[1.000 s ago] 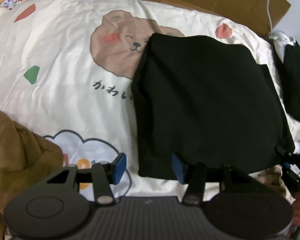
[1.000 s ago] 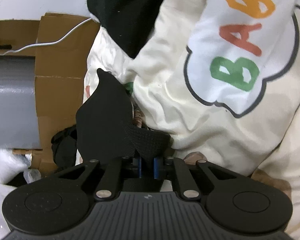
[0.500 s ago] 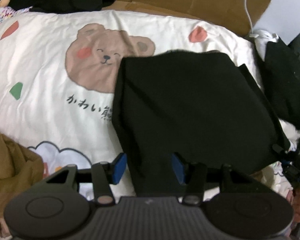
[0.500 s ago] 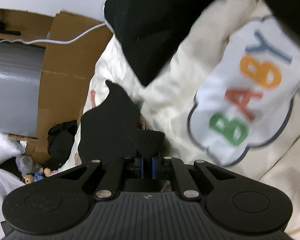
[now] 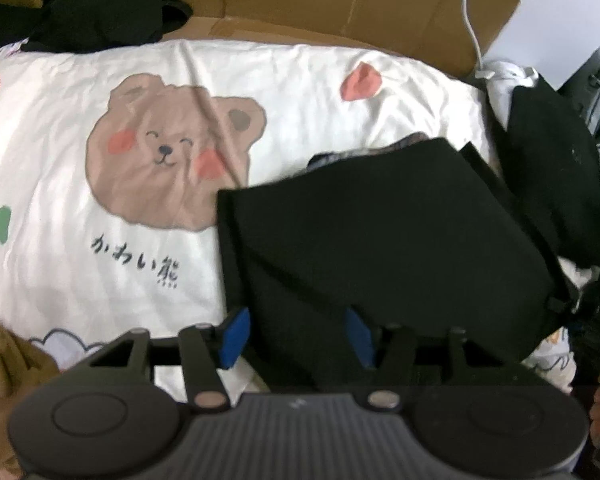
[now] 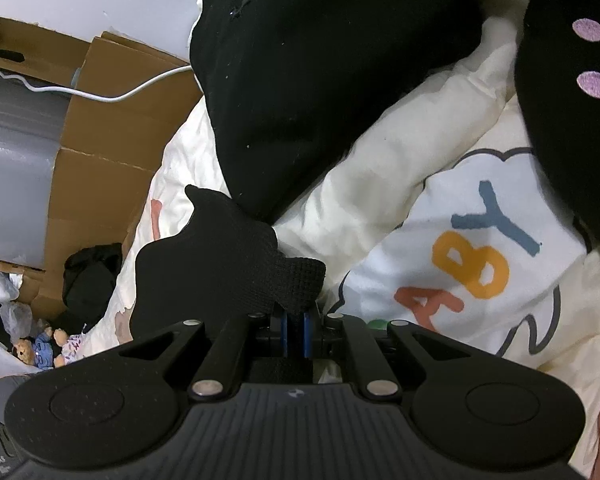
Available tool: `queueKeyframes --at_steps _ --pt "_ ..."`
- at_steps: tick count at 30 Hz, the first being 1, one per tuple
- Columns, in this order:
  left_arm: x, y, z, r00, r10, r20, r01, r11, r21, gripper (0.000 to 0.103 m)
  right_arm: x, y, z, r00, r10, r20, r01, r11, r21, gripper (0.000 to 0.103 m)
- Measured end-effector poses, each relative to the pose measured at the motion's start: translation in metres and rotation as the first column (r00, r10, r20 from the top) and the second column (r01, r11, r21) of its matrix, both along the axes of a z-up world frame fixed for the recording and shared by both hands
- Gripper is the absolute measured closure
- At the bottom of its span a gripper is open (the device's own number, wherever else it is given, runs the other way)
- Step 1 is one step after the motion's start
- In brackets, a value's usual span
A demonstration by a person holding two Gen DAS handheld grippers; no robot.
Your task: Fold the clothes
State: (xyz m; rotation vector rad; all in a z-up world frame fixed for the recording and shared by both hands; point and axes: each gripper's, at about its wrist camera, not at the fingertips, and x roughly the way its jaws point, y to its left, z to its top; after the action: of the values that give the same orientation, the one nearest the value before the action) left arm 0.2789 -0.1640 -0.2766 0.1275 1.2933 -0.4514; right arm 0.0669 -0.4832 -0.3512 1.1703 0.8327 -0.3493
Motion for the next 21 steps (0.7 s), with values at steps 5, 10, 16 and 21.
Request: queueKeyframes --at_steps 5,10,16,21 --pt "0.007 -0.015 0.008 1.0 -0.026 0.017 0.026 0.999 -0.02 0.041 -0.009 0.003 -0.007 0.999 -0.025 0.035 0.024 0.999 0.035 0.088" --pt "0.008 -0.017 0.008 1.0 -0.024 0.014 0.024 1.0 -0.015 0.041 -0.021 0.007 -0.01 0.997 -0.052 0.054 0.049 0.998 0.044 0.078" --pt "0.0 -0.008 0.01 1.0 -0.011 0.006 0.011 1.0 -0.024 0.041 -0.037 0.023 -0.012 0.992 -0.097 0.077 0.089 0.992 0.093 0.065" --pt "-0.006 0.01 0.018 1.0 0.013 0.012 -0.012 0.999 -0.036 0.041 -0.042 0.059 -0.019 0.993 -0.083 0.083 0.069 0.985 0.159 0.058"
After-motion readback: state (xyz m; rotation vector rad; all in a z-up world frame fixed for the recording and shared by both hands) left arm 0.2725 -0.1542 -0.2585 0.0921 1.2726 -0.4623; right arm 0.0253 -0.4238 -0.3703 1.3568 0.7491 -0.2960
